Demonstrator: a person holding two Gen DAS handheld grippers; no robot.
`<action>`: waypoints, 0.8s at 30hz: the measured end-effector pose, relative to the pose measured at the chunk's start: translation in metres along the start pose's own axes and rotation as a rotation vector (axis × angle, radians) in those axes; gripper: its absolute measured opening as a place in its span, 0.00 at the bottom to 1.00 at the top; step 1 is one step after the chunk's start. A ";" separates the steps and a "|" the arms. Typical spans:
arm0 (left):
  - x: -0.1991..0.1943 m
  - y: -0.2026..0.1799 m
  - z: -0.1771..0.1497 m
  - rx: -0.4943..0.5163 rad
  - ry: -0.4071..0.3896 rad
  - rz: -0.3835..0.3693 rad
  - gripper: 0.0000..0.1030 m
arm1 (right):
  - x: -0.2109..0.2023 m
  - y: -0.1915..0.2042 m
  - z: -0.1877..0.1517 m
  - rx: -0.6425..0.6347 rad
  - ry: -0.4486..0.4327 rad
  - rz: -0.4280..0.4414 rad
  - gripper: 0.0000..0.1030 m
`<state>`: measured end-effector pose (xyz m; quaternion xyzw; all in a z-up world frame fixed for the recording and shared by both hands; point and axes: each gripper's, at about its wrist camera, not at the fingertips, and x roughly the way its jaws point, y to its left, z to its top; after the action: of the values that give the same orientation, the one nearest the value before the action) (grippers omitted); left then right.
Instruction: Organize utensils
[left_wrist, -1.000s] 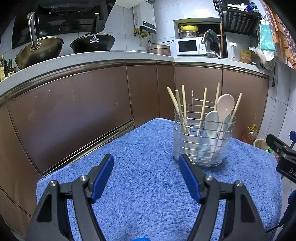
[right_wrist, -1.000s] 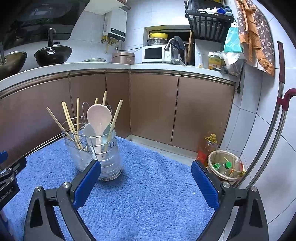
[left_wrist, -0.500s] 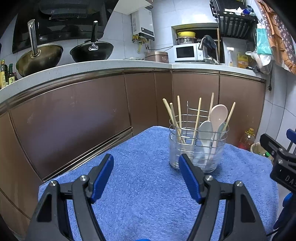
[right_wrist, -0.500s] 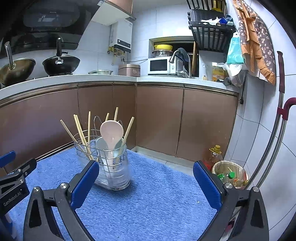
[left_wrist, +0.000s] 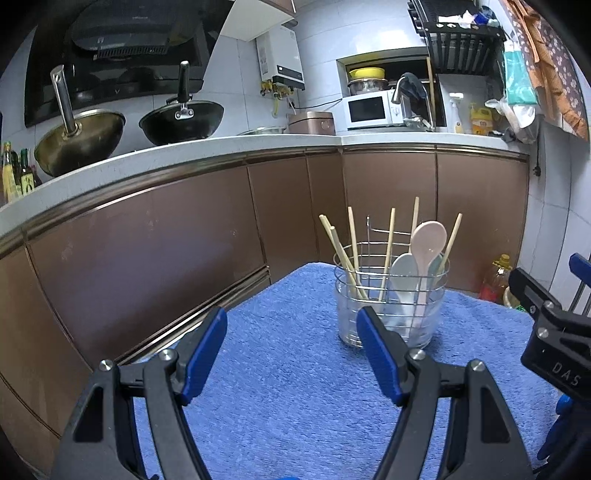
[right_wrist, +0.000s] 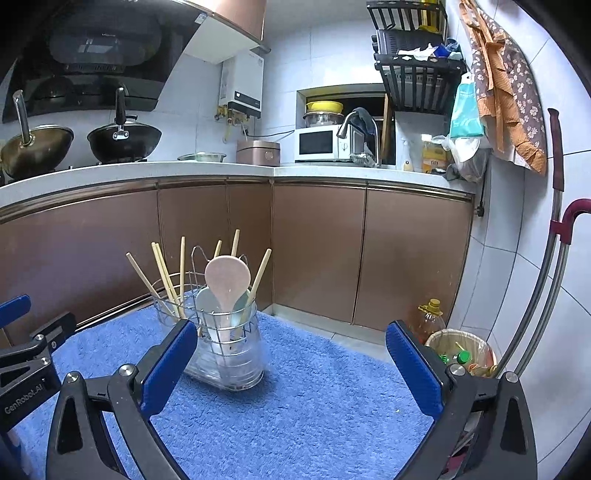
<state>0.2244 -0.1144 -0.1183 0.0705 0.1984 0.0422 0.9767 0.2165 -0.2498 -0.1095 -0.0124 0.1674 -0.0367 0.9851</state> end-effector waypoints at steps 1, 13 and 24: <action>-0.001 -0.001 0.000 0.005 -0.002 0.006 0.69 | 0.001 0.000 0.000 0.001 -0.002 -0.002 1.00; 0.005 -0.009 -0.002 0.051 0.041 0.030 0.69 | 0.010 0.003 -0.004 -0.003 0.008 -0.010 1.00; 0.008 -0.011 -0.005 0.062 0.057 0.033 0.69 | 0.013 0.003 -0.004 -0.003 0.013 -0.008 1.00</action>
<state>0.2307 -0.1238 -0.1274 0.1029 0.2260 0.0541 0.9672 0.2279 -0.2475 -0.1182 -0.0143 0.1736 -0.0404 0.9839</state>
